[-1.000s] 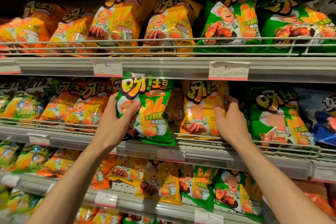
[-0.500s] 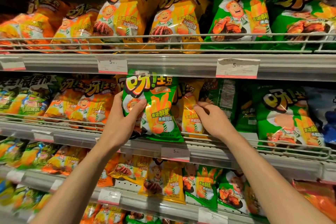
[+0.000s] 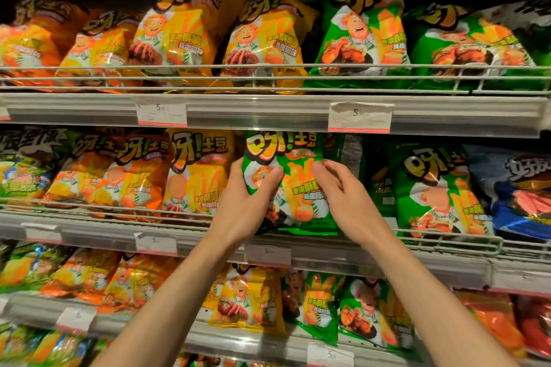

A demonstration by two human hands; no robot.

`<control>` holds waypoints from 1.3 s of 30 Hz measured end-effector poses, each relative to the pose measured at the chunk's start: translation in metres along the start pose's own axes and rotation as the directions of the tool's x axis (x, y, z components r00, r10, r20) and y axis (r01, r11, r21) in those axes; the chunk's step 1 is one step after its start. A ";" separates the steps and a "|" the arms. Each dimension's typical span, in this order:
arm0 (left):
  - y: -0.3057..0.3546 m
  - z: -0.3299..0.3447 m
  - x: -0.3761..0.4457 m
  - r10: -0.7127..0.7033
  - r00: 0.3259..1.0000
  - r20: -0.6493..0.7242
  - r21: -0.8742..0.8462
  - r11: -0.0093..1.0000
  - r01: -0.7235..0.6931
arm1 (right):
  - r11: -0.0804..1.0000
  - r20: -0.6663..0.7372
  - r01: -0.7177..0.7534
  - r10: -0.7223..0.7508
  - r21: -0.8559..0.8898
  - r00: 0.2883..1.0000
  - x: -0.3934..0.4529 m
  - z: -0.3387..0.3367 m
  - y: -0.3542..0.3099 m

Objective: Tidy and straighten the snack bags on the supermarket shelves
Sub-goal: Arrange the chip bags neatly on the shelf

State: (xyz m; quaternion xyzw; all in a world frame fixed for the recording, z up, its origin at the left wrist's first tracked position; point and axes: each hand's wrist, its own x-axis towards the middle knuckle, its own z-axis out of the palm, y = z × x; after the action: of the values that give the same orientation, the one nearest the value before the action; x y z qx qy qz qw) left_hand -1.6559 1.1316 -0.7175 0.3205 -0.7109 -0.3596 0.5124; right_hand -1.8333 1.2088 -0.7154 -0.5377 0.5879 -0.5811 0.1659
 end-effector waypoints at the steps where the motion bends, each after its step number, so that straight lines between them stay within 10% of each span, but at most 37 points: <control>1: 0.001 0.008 0.001 -0.007 1.000 0.009 0.011 1.000 0.007 | 0.999 0.016 -0.030 0.030 -0.010 0.999 -0.002 -0.002 0.003; 16: -0.043 0.031 0.027 0.086 0.996 0.037 0.612 0.786 -0.090 | 0.980 -0.201 -0.109 0.075 -0.166 0.977 0.001 -0.068 0.033; 26: -0.057 0.027 0.032 0.196 0.980 -0.027 0.498 0.853 -0.157 | 0.946 -0.264 -0.080 -0.006 -0.315 0.964 0.010 -0.066 0.031; 39: -0.055 0.030 0.030 0.163 0.986 0.017 0.594 0.792 -0.141 | 0.649 -0.122 -0.130 0.058 -0.749 0.991 0.002 -0.046 0.039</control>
State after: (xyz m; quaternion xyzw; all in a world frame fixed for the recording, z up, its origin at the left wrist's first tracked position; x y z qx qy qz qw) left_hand -1.6883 1.0830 -0.7558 0.4127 -0.8018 -0.0713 0.4262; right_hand -1.8887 1.2202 -0.7354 -0.5012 0.8097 -0.2976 -0.0684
